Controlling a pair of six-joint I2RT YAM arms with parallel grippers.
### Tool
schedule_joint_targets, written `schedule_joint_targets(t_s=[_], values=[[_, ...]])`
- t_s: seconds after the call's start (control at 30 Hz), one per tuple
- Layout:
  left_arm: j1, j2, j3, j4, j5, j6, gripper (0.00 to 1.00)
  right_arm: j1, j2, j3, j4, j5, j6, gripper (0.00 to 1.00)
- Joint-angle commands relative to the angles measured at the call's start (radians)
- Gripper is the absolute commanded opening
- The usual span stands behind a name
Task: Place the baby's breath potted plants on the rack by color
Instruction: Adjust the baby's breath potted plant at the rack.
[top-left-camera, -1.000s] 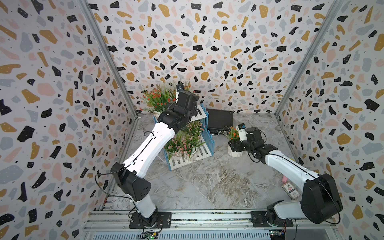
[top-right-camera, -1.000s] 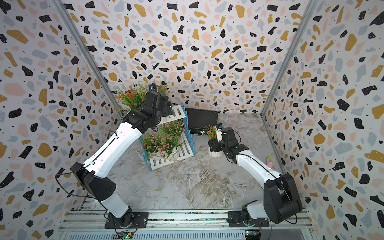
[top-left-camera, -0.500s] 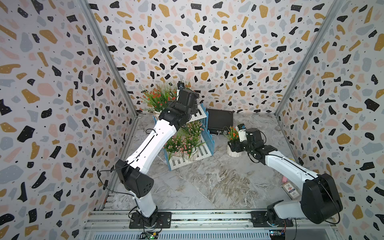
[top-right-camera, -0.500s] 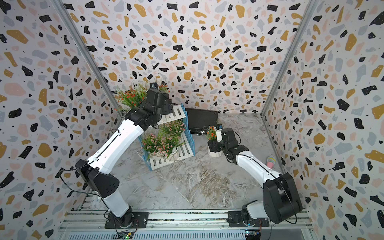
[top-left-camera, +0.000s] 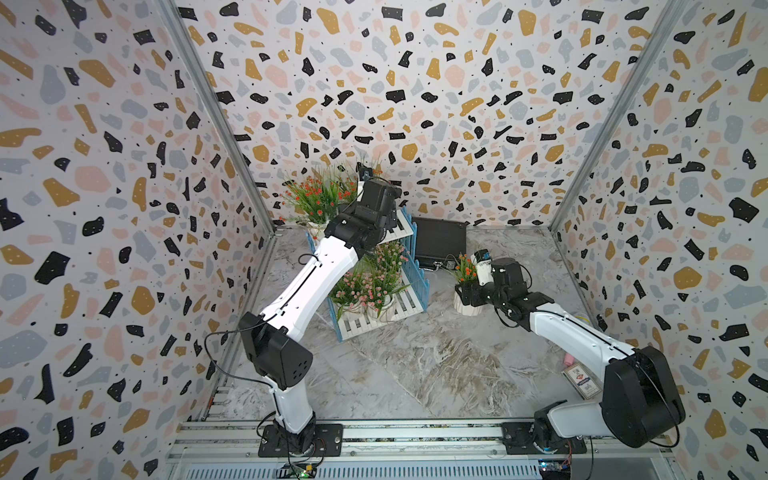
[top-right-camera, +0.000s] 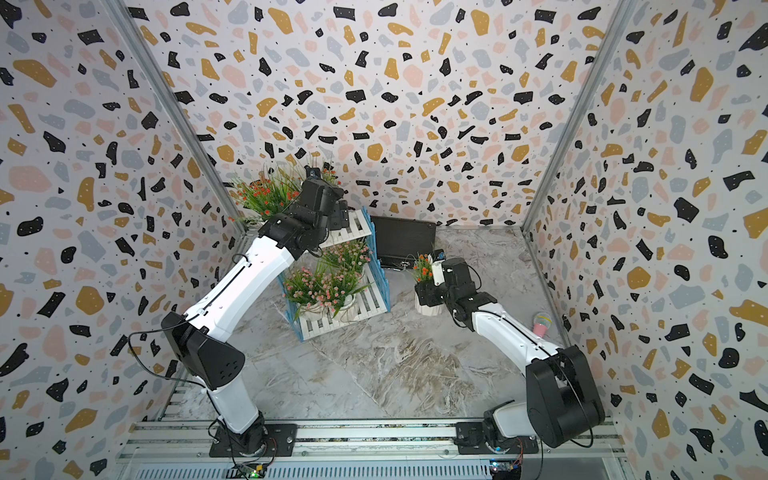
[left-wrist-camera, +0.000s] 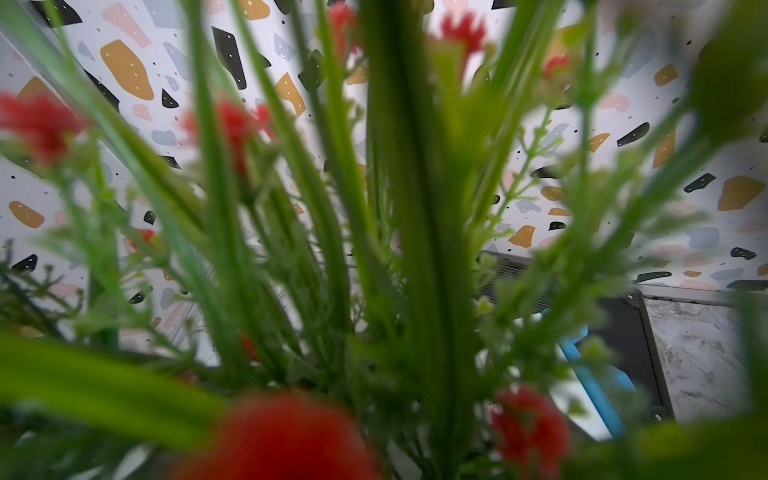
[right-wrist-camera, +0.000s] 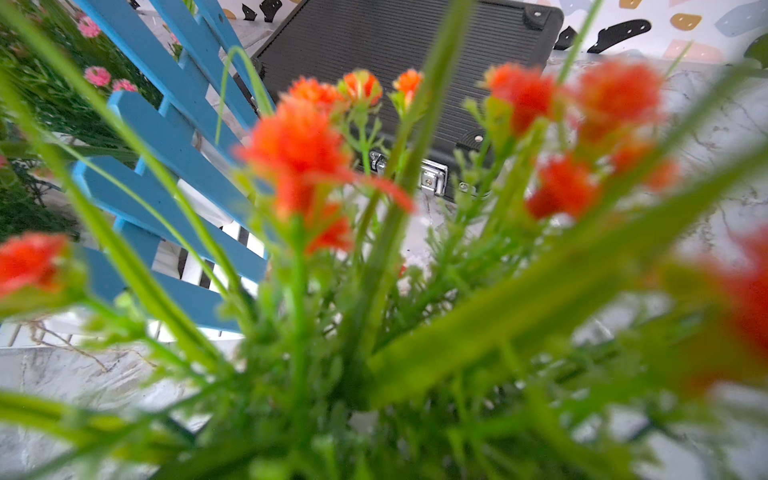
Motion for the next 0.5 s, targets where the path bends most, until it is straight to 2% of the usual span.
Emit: schedule_joint_targets(t_s=[0.0, 0.2, 0.33, 0.47], values=[[0.01, 0.012, 0.019, 0.04, -0.033, 0.022, 0.99, -0.003, -0.021, 0.003, 0.077, -0.016, 0.012, 0.83], [0.01, 0.007, -0.003, 0.088, -0.046, 0.043, 1.0, -0.003, -0.017, -0.005, 0.084, -0.023, 0.017, 0.83], [0.01, 0.007, 0.0, 0.096, -0.037, 0.047, 0.94, -0.003, -0.019, -0.008, 0.086, -0.02, 0.017, 0.83], [0.01, 0.012, 0.003, 0.087, -0.027, 0.04, 0.93, -0.003, -0.019, -0.008, 0.085, -0.021, 0.017, 0.83]])
